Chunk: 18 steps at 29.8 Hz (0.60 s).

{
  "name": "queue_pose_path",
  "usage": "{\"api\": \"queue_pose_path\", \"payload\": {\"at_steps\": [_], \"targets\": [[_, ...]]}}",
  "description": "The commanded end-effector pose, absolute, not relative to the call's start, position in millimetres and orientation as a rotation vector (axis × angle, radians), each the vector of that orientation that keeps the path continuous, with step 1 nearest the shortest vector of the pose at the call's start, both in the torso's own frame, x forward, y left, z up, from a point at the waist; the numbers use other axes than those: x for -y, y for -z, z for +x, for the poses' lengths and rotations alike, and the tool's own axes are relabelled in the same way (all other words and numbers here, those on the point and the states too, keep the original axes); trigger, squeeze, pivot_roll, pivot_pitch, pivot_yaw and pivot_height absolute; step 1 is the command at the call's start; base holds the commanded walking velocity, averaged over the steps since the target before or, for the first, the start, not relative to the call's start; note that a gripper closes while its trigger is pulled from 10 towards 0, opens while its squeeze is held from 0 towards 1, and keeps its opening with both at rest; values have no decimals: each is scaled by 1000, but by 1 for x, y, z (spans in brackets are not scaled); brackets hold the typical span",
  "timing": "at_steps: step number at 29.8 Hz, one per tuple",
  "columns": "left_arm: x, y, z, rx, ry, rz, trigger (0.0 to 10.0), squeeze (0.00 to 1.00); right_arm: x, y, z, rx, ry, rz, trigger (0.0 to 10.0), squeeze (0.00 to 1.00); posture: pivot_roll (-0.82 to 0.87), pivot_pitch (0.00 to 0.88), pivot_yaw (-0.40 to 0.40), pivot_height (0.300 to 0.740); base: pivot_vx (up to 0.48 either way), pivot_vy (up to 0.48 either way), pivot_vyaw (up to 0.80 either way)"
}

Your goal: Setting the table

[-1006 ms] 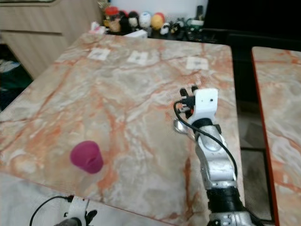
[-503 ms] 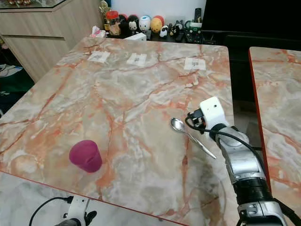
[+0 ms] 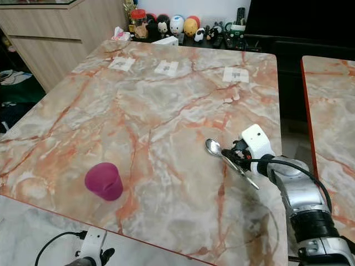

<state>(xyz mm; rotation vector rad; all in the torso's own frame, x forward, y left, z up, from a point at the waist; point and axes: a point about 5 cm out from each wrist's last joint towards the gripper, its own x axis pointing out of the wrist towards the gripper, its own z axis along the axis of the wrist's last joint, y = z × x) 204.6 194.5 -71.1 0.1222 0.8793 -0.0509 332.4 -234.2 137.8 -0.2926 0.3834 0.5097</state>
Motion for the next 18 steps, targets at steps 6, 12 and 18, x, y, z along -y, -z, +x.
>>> {"api": "queue_pose_path", "payload": {"at_steps": [6,12,18], "targets": [[-197,76,195,-917,60,132,10000,0,236,-135,323,-393,-568,-279,10000,0,-158,114,72,740,0,0,0],[-196,77,194,-921,64,134,10000,0,239,-129,318,-421,-571,-300,10000,0,-161,109,70,740,0,0,0],[-195,77,194,-924,66,135,10000,0,243,-118,311,-473,-562,-305,10000,0,-160,104,68,740,0,0,0]]}}
